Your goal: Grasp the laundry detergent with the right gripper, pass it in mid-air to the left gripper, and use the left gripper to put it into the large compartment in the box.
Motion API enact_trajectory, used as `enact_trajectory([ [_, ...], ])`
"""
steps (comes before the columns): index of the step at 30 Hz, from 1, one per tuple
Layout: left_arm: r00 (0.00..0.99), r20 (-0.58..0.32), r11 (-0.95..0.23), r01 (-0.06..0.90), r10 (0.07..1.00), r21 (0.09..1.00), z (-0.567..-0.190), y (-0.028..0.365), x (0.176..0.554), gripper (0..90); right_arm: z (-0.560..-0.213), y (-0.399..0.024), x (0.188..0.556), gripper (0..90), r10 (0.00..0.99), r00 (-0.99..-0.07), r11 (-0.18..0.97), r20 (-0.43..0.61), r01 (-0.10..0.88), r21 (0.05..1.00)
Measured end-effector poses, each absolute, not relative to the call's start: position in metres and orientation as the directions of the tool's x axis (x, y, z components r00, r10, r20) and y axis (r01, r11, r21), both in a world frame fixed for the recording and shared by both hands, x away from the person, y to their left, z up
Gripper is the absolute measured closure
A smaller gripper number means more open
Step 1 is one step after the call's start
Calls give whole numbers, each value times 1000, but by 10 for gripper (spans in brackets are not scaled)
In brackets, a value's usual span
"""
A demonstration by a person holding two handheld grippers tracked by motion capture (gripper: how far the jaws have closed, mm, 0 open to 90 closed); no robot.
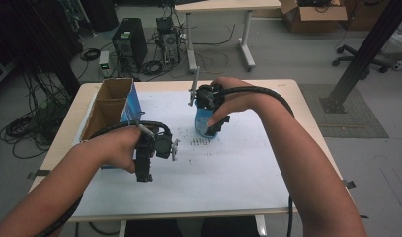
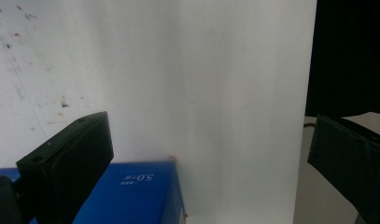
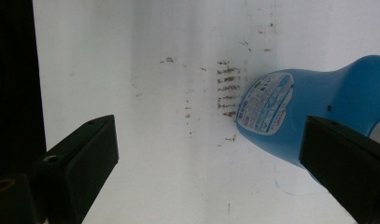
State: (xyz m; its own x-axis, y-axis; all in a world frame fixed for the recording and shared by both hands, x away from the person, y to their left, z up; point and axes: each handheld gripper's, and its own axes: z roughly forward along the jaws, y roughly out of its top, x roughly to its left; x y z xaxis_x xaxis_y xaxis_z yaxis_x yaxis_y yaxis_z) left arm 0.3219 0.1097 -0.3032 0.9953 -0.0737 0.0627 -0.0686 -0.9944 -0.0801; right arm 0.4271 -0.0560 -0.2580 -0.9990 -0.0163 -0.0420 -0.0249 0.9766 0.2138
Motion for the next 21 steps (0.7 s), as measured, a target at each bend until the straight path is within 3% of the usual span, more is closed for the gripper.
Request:
enact_trajectory([
  [13, 996, 61, -995, -59, -65, -83, -305, 107, 323, 4, -262, -66, 425, 48, -13, -999, 972, -46, -24, 233],
  [21, 996, 67, -995, -51, -57, -84, -303, 109, 321, 4, -272, -90, 420, 46, 36, -998, 961, -49, 21, 275],
])
